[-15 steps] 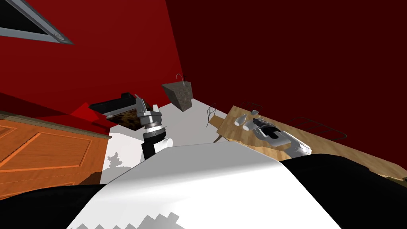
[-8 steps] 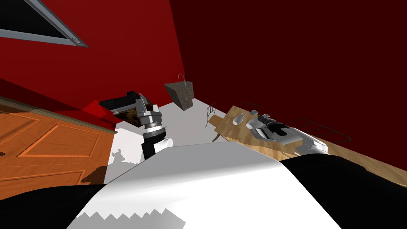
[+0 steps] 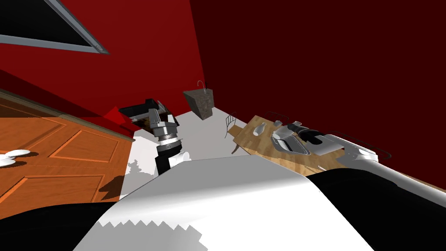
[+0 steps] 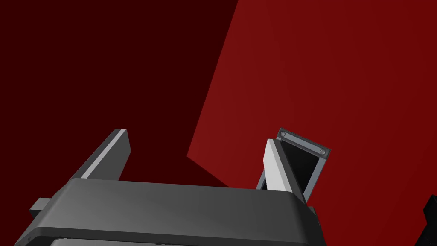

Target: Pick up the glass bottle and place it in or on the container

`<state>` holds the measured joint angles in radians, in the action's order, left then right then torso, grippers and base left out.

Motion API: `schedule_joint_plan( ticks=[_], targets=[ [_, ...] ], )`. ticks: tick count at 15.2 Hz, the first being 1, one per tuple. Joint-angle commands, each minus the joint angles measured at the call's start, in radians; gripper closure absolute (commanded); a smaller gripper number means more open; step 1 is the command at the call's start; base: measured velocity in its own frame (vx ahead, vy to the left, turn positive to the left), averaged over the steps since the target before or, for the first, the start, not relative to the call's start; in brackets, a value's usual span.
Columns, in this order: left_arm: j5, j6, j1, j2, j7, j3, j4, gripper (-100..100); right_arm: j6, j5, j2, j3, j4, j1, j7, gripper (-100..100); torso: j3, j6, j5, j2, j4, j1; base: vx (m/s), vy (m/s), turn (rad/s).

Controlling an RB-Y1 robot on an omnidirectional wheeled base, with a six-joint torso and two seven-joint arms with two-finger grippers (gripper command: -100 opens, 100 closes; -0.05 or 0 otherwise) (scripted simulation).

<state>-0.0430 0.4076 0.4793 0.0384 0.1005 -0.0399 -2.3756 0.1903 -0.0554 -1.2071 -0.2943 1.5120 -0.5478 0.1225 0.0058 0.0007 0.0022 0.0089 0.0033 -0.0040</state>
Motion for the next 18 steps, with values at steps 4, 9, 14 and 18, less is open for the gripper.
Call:
schedule_joint_plan(
  ticks=[4, 9, 14, 18],
  targets=[
    [0.0, 0.0, 0.0, 0.0, 0.0, 0.0, 0.0, 0, 0.04, 0.053, -0.09, -0.014, 0.014, -0.037, -0.049, 100, 0.001, 0.0, 0.0, 0.001, 0.0, -0.001, -0.106, -0.093, 0.087],
    [0.0, 0.0, 0.0, 0.0, 0.0, 0.0, 0.0, 0, 0.091, 0.118, -0.195, -0.023, 0.028, -0.079, -0.102, 100, 0.001, 0.001, 0.0, 0.001, 0.0, -0.001, -0.107, -0.111, 0.073],
    [0.0, 0.0, 0.0, 0.0, 0.0, 0.0, 0.0, 0, 0.136, 0.175, -0.285, -0.025, 0.037, -0.116, -0.147, 100, 0.001, 0.001, 0.001, 0.001, 0.001, -0.001, -0.105, -0.106, 0.068],
    [0.0, 0.0, 0.0, 0.0, 0.0, 0.0, 0.0, 0, 0.17, 0.218, -0.35, -0.024, 0.042, -0.145, -0.178, 100, 0.002, 0.002, 0.001, 0.003, 0.001, -0.001, -0.134, -0.119, 0.06]
  ],
)
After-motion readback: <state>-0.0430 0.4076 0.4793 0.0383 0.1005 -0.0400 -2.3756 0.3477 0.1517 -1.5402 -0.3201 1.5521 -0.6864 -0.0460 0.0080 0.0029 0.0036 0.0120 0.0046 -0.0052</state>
